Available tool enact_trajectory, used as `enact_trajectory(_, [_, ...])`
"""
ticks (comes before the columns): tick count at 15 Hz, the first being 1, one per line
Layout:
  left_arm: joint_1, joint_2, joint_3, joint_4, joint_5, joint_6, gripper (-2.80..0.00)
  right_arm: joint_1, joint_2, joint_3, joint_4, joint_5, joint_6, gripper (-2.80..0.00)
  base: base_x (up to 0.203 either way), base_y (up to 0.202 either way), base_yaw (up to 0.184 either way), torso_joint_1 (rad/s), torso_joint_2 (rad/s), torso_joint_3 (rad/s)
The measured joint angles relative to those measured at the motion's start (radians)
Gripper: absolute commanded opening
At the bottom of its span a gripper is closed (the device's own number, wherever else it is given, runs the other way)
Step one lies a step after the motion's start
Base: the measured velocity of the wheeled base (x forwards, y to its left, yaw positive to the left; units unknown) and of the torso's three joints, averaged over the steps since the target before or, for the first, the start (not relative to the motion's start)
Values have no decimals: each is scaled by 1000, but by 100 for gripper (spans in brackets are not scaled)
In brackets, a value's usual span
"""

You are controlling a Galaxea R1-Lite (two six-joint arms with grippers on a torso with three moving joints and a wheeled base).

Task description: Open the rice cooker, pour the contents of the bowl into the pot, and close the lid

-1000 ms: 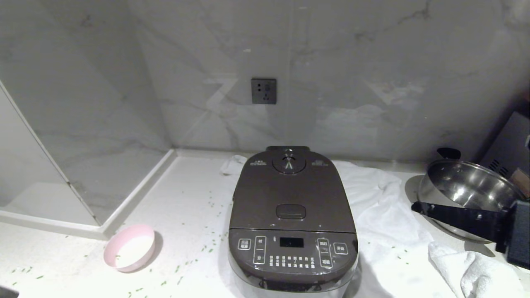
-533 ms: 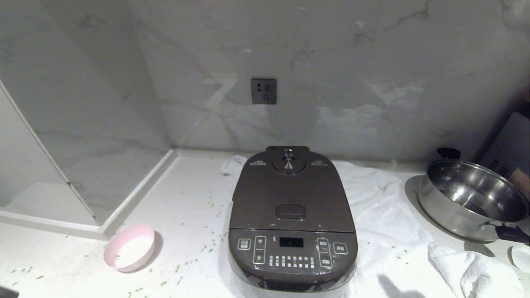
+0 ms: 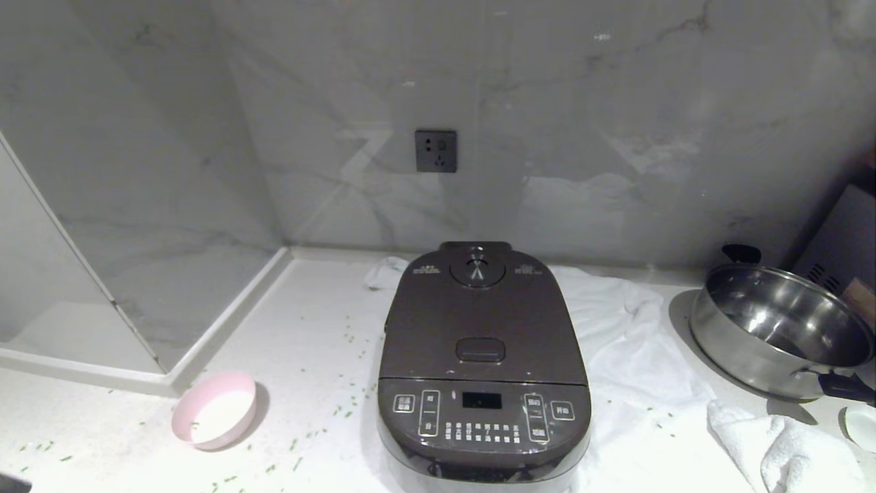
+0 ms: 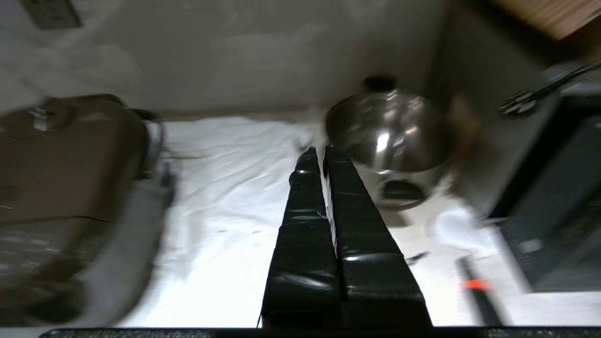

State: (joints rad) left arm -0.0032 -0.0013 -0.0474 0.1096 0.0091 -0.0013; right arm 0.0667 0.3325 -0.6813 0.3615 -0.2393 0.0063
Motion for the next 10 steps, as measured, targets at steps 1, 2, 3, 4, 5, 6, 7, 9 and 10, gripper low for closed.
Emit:
enact_trajectory(1, [0, 0, 0, 0, 0, 0, -280, -31, -44, 10, 1, 19, -63, -280, 0, 0, 0, 0, 0, 0])
enact_trajectory(2, [0, 0, 0, 0, 0, 0, -280, -51, -87, 22, 1, 37, -111, -280, 0, 0, 0, 0, 0, 0])
enact_trajectory(3, [0, 0, 0, 0, -1, -1, -280, -61, -127, 41, 1, 51, -130, -280, 0, 0, 0, 0, 0, 0])
enact_trajectory(4, [0, 0, 0, 0, 0, -1, -280, -66, -163, 68, 2, 67, -137, -280, 0, 0, 0, 0, 0, 0])
enact_trajectory(5, [0, 0, 0, 0, 0, -1, -280, -68, -201, 105, 5, 82, -138, -280, 0, 0, 0, 0, 0, 0])
enact_trajectory(6, [0, 0, 0, 0, 0, -1, -280, -70, -239, 152, 5, 95, -138, -280, 0, 0, 0, 0, 0, 0])
enact_trajectory(7, [0, 0, 0, 0, -1, -1, -280, -70, -267, 205, 0, 106, -131, -280, 0, 0, 0, 0, 0, 0])
enact_trajectory(9, [0, 0, 0, 0, 0, -1, -280, -70, -304, 304, -33, 131, -99, -280, 0, 0, 0, 0, 0, 0])
enact_trajectory(10, [0, 0, 0, 0, 0, -2, -280, -70, -313, 351, -60, 149, -93, -280, 0, 0, 0, 0, 0, 0])
